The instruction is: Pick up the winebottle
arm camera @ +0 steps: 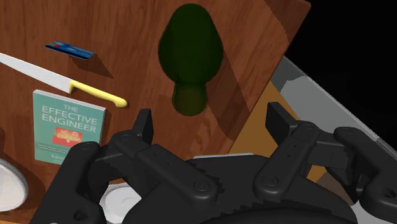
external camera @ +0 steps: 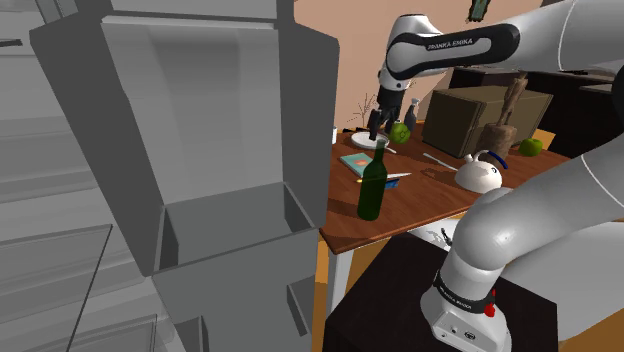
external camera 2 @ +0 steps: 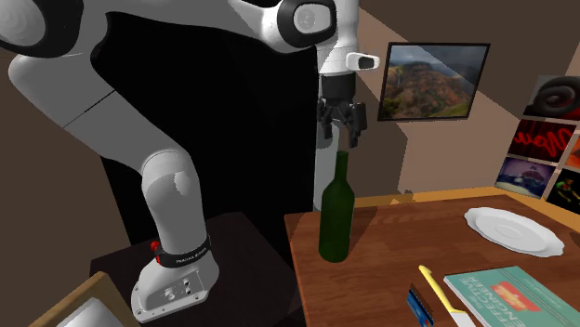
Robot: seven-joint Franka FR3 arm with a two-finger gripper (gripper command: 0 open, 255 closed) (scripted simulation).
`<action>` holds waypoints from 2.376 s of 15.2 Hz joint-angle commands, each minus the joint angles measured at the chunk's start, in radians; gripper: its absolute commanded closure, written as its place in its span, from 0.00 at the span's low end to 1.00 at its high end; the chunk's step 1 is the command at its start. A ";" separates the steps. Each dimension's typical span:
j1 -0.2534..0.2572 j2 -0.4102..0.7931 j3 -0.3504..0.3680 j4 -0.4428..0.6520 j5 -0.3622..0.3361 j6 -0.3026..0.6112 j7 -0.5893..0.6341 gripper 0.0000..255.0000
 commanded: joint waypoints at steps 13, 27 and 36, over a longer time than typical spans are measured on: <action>-0.015 0.028 -0.034 -0.096 -0.019 0.127 -0.012 1.00; -0.011 0.019 -0.023 -0.011 -0.010 0.032 -0.015 1.00; -0.006 0.021 -0.011 0.100 0.000 -0.076 -0.020 1.00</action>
